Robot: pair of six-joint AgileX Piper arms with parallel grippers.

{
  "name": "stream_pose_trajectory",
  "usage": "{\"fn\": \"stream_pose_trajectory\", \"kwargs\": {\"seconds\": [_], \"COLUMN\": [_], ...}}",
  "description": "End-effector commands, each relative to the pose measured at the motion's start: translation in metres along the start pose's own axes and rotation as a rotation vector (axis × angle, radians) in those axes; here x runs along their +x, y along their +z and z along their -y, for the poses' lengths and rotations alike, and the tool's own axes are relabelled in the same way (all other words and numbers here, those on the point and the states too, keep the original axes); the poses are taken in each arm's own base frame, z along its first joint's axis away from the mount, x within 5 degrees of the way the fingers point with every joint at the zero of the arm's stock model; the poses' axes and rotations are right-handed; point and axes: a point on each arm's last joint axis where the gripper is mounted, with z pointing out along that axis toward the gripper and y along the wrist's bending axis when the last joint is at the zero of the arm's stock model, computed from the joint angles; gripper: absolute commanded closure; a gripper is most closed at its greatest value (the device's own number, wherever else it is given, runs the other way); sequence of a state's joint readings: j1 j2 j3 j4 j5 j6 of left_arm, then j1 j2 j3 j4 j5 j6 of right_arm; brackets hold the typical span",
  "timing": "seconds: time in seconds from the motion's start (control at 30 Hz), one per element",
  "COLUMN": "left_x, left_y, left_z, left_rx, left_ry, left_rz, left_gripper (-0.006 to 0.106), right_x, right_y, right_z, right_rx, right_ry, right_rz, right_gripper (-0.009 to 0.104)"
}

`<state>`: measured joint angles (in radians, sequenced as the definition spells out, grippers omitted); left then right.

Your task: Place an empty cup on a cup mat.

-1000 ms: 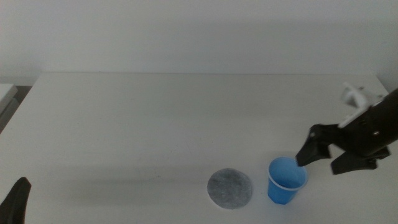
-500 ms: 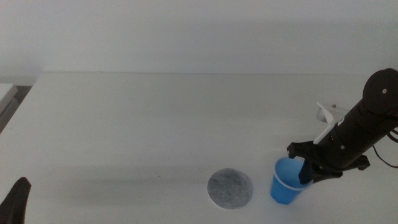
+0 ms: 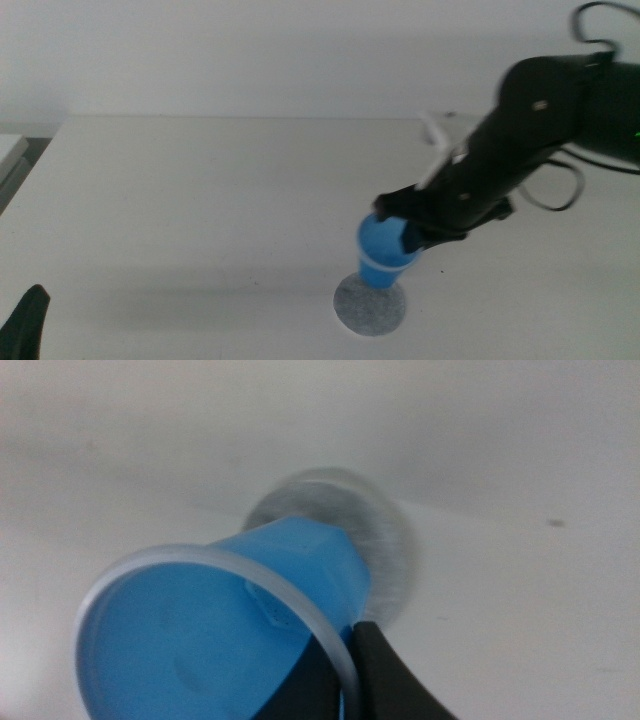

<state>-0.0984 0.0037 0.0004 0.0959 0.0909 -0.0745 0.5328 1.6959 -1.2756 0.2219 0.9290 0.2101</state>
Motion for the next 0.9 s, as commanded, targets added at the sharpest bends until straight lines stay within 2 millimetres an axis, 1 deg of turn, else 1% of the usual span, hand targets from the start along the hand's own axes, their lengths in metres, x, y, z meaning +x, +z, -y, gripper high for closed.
{"fn": "stream_pose_trajectory", "kwargs": {"seconds": [0.0, 0.07, 0.17, 0.3, 0.37, 0.5, 0.57, 0.67, 0.73, 0.8, 0.87], "left_x": [-0.001, -0.001, -0.001, -0.001, -0.001, -0.001, -0.001, -0.001, -0.001, -0.001, -0.001], "left_y": [0.0, 0.0, 0.0, 0.0, 0.0, 0.0, 0.0, 0.0, 0.0, 0.0, 0.0], "left_z": [0.0, 0.0, 0.0, 0.0, 0.0, 0.0, 0.0, 0.0, 0.0, 0.0, 0.0], "left_rx": [0.001, 0.001, 0.001, 0.001, 0.001, 0.001, 0.001, 0.001, 0.001, 0.001, 0.001], "left_ry": [-0.003, -0.003, -0.003, -0.003, -0.003, -0.003, -0.003, -0.003, -0.003, -0.003, -0.003], "left_rz": [0.01, 0.01, 0.01, 0.01, 0.01, 0.01, 0.01, 0.01, 0.01, 0.01, 0.01], "left_gripper": [0.007, 0.007, 0.007, 0.007, 0.007, 0.007, 0.007, 0.007, 0.007, 0.007, 0.007], "right_x": [-0.001, 0.001, 0.002, 0.001, 0.001, 0.002, 0.003, 0.0, -0.005, -0.008, -0.006], "right_y": [0.01, 0.021, 0.033, 0.036, 0.036, 0.036, 0.035, 0.022, 0.004, -0.021, -0.052], "right_z": [-0.009, -0.015, -0.015, -0.014, -0.014, -0.013, -0.013, -0.016, -0.02, -0.024, -0.025], "right_rx": [0.013, 0.014, 0.025, 0.03, 0.03, 0.043, 0.044, 0.038, 0.026, 0.007, 0.0], "right_ry": [-0.019, -0.029, -0.029, -0.031, -0.032, -0.039, -0.044, -0.08, -0.134, -0.188, -0.243], "right_rz": [-0.03, -0.06, -0.096, -0.091, -0.085, -0.104, -0.111, -0.105, -0.076, -0.023, 0.059], "right_gripper": [0.096, 0.096, 0.096, 0.096, 0.094, 0.07, 0.055, 0.035, 0.027, 0.023, 0.023]}}
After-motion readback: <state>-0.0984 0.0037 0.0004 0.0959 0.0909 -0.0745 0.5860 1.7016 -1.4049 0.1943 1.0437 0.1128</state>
